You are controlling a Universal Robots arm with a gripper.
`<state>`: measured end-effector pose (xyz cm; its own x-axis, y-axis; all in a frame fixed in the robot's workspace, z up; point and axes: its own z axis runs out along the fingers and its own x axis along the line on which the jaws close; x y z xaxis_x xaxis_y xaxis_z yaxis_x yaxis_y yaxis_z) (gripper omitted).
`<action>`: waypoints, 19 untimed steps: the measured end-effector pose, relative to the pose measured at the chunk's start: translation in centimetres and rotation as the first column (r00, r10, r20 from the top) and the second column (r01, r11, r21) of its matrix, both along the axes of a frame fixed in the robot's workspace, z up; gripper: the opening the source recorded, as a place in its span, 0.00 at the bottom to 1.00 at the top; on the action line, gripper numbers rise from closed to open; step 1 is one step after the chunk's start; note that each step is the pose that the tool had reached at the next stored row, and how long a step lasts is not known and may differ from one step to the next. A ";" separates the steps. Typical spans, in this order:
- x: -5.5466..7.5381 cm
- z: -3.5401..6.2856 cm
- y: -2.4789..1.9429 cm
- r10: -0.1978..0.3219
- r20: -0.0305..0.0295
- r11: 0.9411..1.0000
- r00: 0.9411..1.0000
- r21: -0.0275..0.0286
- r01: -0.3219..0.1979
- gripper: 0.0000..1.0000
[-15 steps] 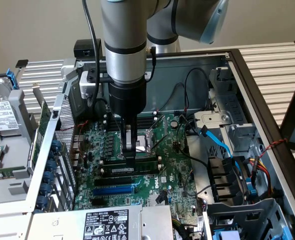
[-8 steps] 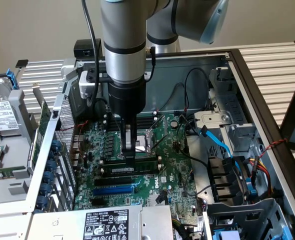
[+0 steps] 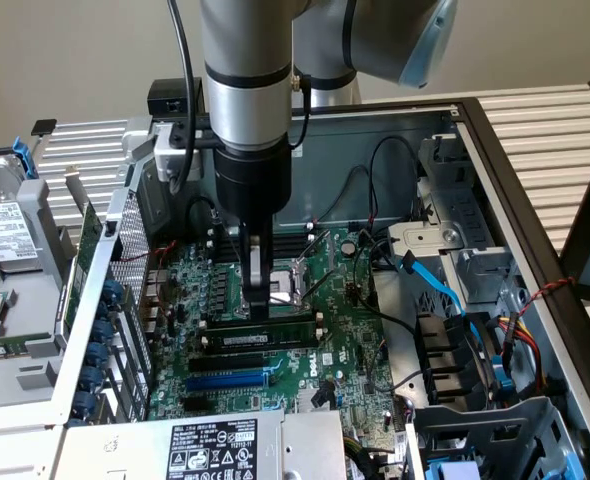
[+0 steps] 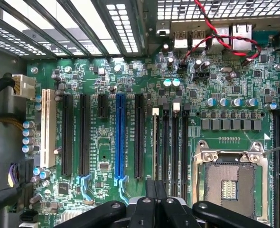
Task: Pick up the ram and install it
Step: 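Press down the ram until it locks into place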
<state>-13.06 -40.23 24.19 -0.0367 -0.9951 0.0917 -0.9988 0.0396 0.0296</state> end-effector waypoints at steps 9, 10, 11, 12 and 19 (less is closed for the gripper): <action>0.0 0.16 0.00 0.000 0.000 1.000 1.000 0.000 0.000 0.10; 0.0 0.16 0.00 0.000 0.000 1.000 1.000 0.000 0.000 0.10; 0.0 0.16 -0.01 -0.001 0.000 1.000 1.000 0.000 0.001 0.10; 0.0 0.16 -0.01 -0.005 0.000 1.000 1.000 0.000 0.005 0.10; 0.0 0.13 -0.01 -0.119 0.000 0.993 0.993 0.000 0.119 0.10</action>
